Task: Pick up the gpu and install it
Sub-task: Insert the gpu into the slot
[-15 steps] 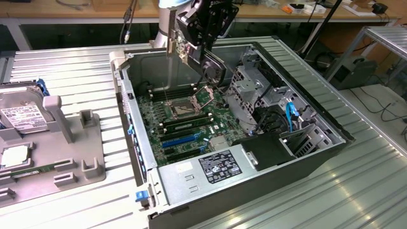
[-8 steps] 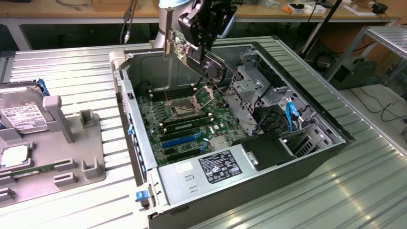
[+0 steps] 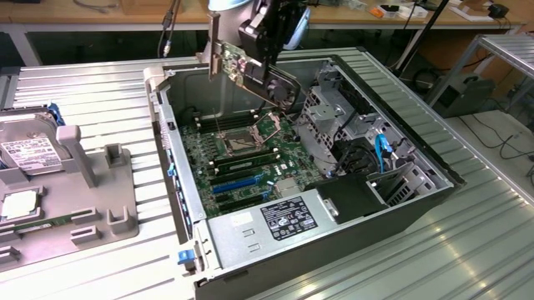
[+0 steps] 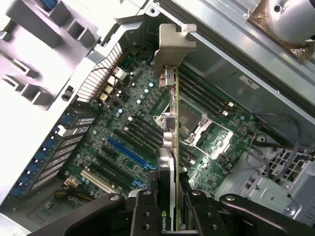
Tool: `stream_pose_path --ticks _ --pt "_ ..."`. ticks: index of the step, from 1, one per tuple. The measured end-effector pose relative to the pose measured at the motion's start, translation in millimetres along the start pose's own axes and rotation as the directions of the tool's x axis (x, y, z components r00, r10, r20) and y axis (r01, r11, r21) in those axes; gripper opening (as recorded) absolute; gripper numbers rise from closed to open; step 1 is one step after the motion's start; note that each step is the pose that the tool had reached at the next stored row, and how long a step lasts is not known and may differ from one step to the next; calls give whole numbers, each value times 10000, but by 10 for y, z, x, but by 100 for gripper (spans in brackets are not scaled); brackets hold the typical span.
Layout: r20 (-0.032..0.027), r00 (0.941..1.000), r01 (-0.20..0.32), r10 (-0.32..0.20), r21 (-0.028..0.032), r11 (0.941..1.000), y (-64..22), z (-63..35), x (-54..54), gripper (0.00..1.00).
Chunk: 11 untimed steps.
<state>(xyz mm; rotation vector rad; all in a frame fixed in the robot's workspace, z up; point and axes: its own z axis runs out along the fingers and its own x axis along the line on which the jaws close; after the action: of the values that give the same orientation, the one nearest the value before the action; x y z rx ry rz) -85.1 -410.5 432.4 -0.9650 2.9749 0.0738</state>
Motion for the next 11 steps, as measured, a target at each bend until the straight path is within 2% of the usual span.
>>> stream_pose_path --ticks 6,11 --pt "-23 9984 568 -568 -16 9984 0 0 0 27" --pt "-25 9980 625 -625 -17 9980 0 0 0 27"
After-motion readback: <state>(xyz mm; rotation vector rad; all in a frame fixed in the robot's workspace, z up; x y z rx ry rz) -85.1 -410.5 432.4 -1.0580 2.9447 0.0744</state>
